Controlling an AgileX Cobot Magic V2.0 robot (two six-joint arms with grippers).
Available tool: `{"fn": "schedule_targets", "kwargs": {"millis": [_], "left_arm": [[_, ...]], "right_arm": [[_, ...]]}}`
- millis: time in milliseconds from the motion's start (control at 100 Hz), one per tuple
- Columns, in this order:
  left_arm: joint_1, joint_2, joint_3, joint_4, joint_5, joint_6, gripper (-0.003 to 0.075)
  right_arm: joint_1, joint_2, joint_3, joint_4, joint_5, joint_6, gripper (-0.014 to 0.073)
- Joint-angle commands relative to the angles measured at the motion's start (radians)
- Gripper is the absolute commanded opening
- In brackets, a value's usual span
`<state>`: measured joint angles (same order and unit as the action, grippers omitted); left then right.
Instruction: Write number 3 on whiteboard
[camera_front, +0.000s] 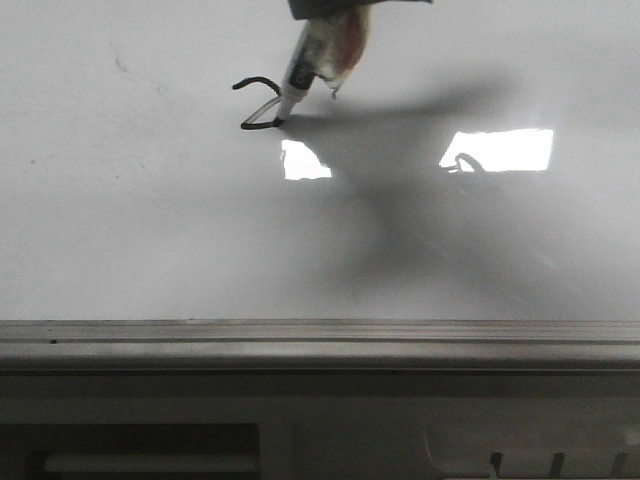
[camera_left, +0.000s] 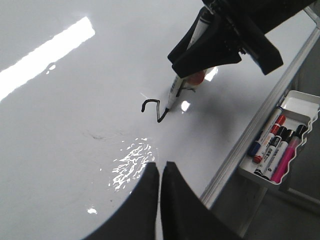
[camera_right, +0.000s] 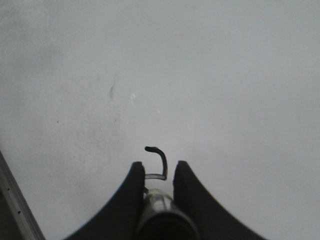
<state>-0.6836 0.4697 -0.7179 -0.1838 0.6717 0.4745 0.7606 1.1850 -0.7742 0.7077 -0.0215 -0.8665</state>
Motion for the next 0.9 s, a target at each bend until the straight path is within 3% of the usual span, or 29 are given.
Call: {"fn": "schedule_targets", "kwargs": {"millis": [0, 100, 210, 360, 500, 760, 830, 890], "left_arm": [[-0.006, 0.005, -0.028, -0.021, -0.074, -0.012, -0.0020], [-0.006, 0.005, -0.028, -0.021, -0.074, -0.012, -0.0020], [-0.006, 0.005, -0.028, -0.021, -0.076, -0.012, -0.0020], [-0.006, 0.005, -0.028, -0.021, -0.097, -0.012, -0.0021], [-0.006, 0.005, -0.028, -0.021, -0.106, -0.012, -0.0020], [-0.006, 0.007, -0.030, -0.070, -0.120, -0.012, -0.0017], [-0.006, 0.029, -0.044, -0.125, -0.115, -0.012, 0.0025], [-0.006, 0.071, -0.063, -0.164, -0.087, -0.010, 0.0119]], "right_arm": [[-0.054, -0.029, -0.012, -0.008, -0.017, -0.028, -0.0059], [-0.063, -0.026, -0.009, 0.002, 0.033, -0.028, -0.0059], [-0.002, 0.012, -0.009, 0.038, 0.053, -0.028, -0.0059], [0.132, 0.101, -0.009, 0.043, -0.021, -0.028, -0.0059], [0.158, 0.127, -0.024, 0.043, -0.072, -0.028, -0.0059], [0.156, -0.084, -0.188, 0.043, 0.037, -0.028, -0.0060], [0.156, -0.129, -0.243, 0.028, 0.110, -0.028, -0.0060], [0.156, -0.153, -0.279, -0.017, 0.192, -0.028, -0.0061]]}}
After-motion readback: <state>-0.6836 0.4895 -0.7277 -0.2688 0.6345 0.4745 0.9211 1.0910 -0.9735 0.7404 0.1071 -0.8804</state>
